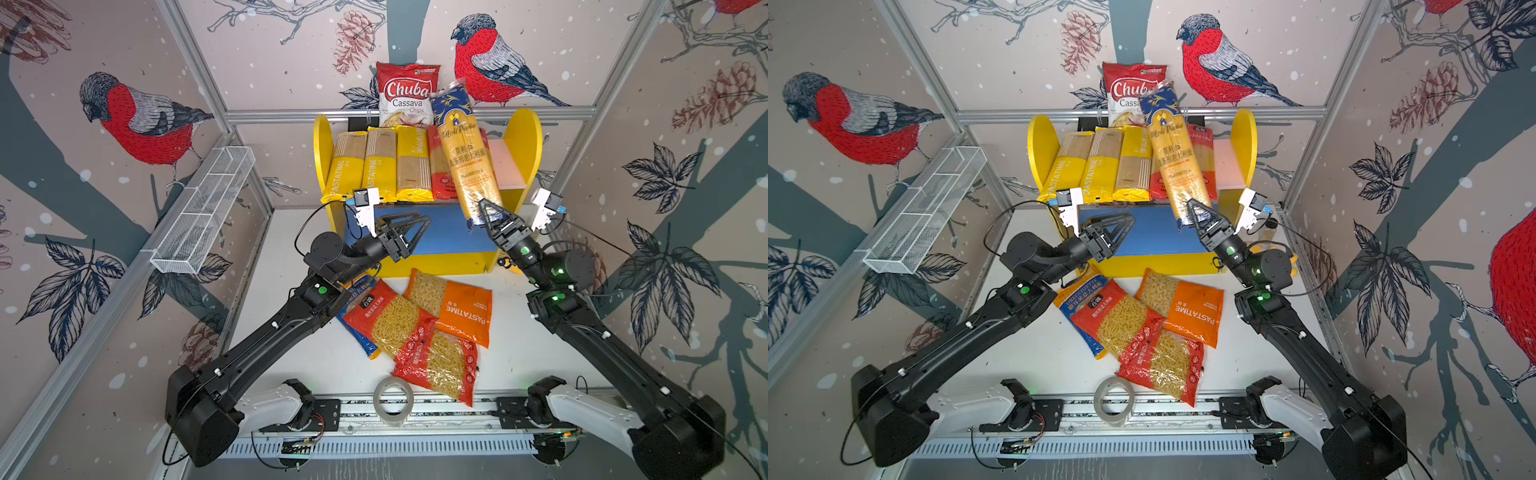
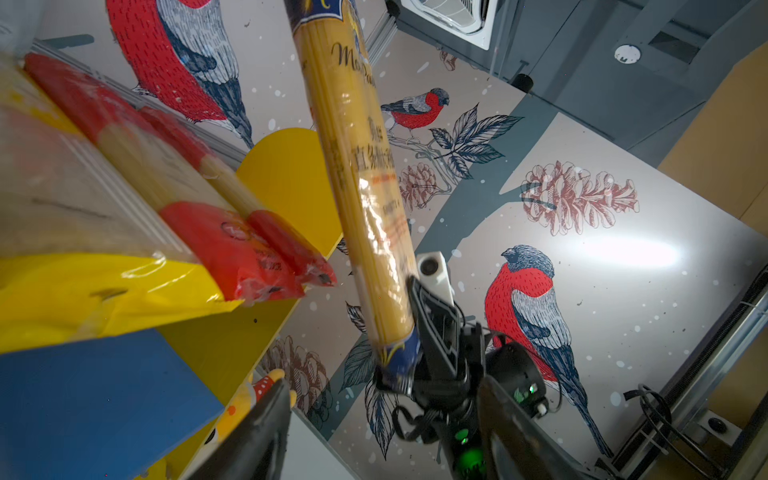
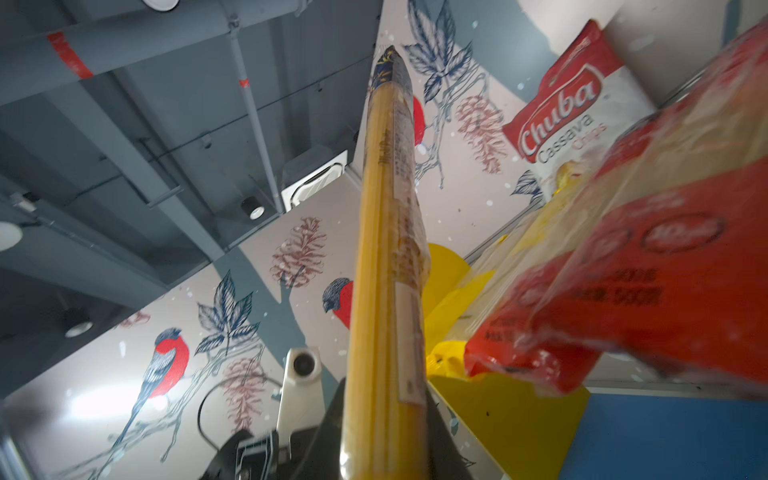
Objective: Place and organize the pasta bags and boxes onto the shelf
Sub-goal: 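Stand the package beside the red packages with the right gripper while the left withdraws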
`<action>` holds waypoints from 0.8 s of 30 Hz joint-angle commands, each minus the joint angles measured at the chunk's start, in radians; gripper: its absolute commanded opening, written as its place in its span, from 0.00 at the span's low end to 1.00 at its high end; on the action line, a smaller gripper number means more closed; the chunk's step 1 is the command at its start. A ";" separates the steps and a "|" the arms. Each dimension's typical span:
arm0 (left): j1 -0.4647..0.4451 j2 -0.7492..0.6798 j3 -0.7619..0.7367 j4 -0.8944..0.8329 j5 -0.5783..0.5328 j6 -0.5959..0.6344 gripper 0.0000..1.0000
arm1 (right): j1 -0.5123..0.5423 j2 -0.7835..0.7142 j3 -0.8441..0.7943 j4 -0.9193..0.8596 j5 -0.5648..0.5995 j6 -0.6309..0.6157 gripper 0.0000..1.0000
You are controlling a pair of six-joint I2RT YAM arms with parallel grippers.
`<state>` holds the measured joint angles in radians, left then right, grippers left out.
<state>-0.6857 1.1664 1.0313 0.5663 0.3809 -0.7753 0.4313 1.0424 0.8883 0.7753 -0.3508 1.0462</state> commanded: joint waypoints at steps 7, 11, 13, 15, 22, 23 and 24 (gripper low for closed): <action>-0.002 -0.101 -0.163 0.002 -0.075 0.014 0.70 | -0.202 0.085 0.192 -0.268 0.016 0.202 0.00; -0.002 -0.130 -0.199 -0.009 -0.086 0.014 0.70 | -0.258 0.125 0.265 -0.333 -0.010 0.236 0.00; -0.002 -0.138 -0.216 -0.002 -0.087 0.007 0.70 | -0.277 0.137 0.282 -0.338 -0.007 0.246 0.00; -0.002 -0.142 -0.231 0.008 -0.087 -0.001 0.70 | -0.297 0.155 0.307 -0.345 -0.011 0.247 0.00; -0.002 -0.142 -0.244 0.009 -0.083 0.000 0.70 | -0.316 0.204 0.370 -0.385 0.011 0.263 0.05; -0.002 -0.142 -0.246 0.009 -0.081 0.001 0.70 | -0.317 0.206 0.383 -0.409 0.017 0.255 0.10; -0.002 -0.142 -0.247 0.009 -0.081 0.001 0.70 | -0.318 0.219 0.395 -0.443 0.018 0.248 0.15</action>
<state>-0.6857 1.0283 0.7868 0.5407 0.2916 -0.7807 0.1165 1.2530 1.2465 0.2459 -0.3553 1.3113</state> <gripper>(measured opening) 0.700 0.225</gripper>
